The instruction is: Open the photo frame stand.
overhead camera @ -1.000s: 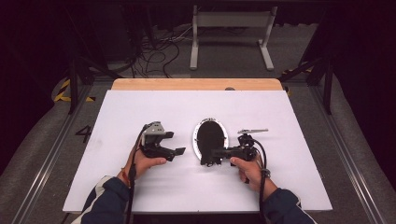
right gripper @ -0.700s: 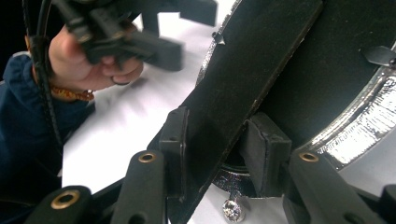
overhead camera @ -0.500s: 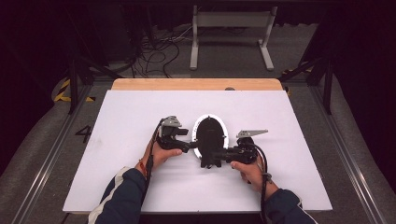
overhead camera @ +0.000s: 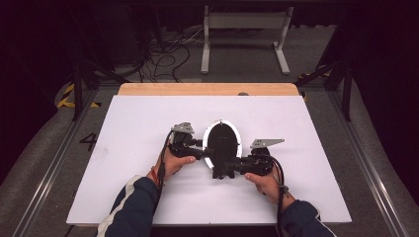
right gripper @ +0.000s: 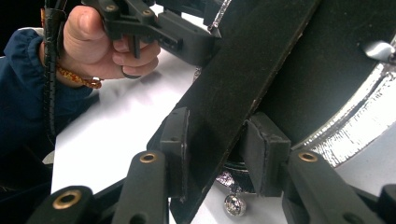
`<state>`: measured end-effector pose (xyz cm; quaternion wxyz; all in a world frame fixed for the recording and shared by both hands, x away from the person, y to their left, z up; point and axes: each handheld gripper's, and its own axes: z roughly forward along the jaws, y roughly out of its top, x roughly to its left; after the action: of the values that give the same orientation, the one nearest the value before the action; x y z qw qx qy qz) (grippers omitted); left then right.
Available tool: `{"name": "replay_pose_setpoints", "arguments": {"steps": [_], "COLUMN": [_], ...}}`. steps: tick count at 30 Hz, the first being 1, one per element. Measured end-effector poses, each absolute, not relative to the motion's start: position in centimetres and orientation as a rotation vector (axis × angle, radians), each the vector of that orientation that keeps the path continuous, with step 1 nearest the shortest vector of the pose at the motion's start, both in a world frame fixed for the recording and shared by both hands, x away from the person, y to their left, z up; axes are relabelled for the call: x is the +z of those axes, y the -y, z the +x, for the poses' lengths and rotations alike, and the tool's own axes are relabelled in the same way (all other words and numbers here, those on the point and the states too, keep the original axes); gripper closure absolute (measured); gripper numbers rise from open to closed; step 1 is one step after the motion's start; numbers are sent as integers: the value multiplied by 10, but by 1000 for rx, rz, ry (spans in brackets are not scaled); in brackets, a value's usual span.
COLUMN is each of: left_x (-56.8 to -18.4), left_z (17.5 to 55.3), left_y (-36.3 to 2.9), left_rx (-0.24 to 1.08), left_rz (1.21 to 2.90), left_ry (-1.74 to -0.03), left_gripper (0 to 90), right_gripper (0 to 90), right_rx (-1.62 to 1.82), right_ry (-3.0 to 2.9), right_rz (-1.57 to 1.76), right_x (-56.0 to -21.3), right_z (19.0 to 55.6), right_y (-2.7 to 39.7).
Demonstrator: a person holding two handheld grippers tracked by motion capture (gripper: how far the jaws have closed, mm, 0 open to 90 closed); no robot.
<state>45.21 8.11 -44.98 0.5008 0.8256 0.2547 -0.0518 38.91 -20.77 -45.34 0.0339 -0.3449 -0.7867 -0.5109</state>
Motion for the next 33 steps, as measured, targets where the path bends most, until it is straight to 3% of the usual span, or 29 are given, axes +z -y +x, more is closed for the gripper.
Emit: {"name": "replay_pose_setpoints", "arguments": {"steps": [3, 9, 19, 26, 33], "left_x": [-448, -438, -435, -437, -431], "left_z": [451, 439, 422, 421, 419], "left_y": [-85, -85, -79, -76, -73], "left_rx": [-131, -109, 7, -16, 85], "left_rz": [1971, 1961, 2076, 2071, 2083], "left_ry": [-603, -546, -477, -429, -422], "left_gripper": [578, 655, 608, 640, 662], "right_gripper": [677, 749, 767, 769, 773], "right_rx": [-1565, -1565, -1567, -1564, -1582], "right_ry": [2408, 2420, 2413, 2432, 2428], "right_rz": [-1071, -1085, -1093, -1087, -1091], "right_x": [-453, -451, -449, -447, -442], "right_z": [389, 386, 384, 383, 383], "right_y": [208, 209, 208, 208, 209]}}
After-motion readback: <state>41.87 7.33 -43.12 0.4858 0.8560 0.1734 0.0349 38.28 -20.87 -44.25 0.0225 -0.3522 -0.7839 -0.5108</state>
